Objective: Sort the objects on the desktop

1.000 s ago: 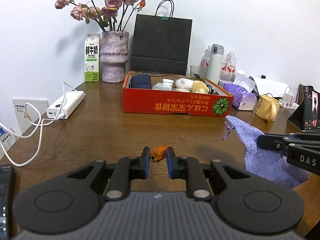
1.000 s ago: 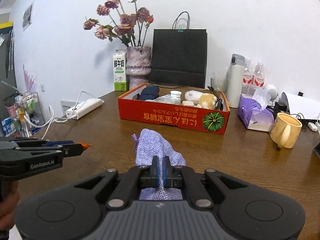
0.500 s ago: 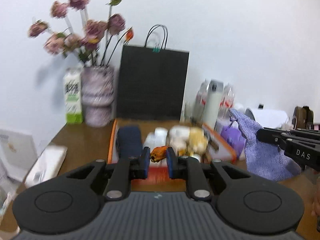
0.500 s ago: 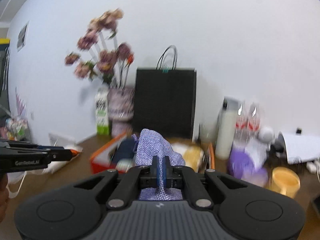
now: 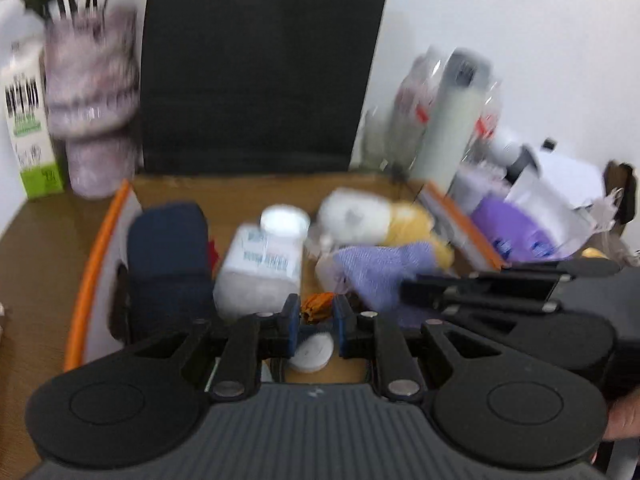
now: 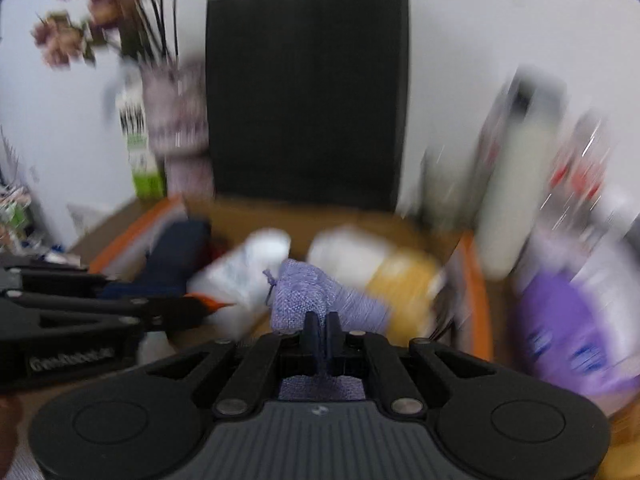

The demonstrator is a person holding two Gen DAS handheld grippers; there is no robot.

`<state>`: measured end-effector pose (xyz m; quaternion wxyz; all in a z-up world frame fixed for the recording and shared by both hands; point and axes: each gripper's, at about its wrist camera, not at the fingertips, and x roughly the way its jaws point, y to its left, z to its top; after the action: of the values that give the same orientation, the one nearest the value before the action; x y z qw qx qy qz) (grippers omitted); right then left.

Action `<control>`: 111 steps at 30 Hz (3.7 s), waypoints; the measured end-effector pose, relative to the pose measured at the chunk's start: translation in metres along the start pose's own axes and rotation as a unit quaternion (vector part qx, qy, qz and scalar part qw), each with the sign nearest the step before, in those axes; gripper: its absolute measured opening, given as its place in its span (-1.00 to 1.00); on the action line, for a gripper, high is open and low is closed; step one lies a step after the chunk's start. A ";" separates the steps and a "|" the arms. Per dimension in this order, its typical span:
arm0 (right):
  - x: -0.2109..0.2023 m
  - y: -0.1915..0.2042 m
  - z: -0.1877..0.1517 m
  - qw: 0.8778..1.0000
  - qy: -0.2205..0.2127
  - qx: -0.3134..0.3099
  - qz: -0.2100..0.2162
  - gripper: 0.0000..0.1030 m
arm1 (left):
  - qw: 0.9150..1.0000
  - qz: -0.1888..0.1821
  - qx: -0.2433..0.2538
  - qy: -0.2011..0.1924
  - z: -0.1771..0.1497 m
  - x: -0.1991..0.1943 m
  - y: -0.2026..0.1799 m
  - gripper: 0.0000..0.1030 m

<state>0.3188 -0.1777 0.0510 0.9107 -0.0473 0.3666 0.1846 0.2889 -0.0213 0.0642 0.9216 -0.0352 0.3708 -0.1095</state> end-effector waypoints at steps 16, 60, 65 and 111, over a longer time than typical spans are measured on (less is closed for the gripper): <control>-0.015 -0.015 0.050 0.998 0.033 0.058 -0.003 0.06 | 0.997 0.078 -0.018 0.005 0.055 -0.019 0.027 0.55; -0.231 0.103 -0.275 0.990 -0.116 0.061 -0.047 0.85 | 0.989 0.109 -0.002 -0.098 -0.277 -0.222 -0.023 1.00; -0.223 0.108 -0.270 0.991 -0.108 0.050 -0.060 0.93 | 0.991 0.102 0.007 -0.091 -0.272 -0.213 -0.026 1.00; -0.151 0.093 -0.227 0.995 -0.028 0.054 -0.083 1.00 | 0.992 0.124 -0.003 -0.030 -0.230 -0.149 -0.006 1.00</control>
<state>0.0361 -0.1878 -0.0061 0.9341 -0.0234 0.3448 0.0900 0.0246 0.0105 -0.0005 0.9385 0.0046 0.3450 0.0076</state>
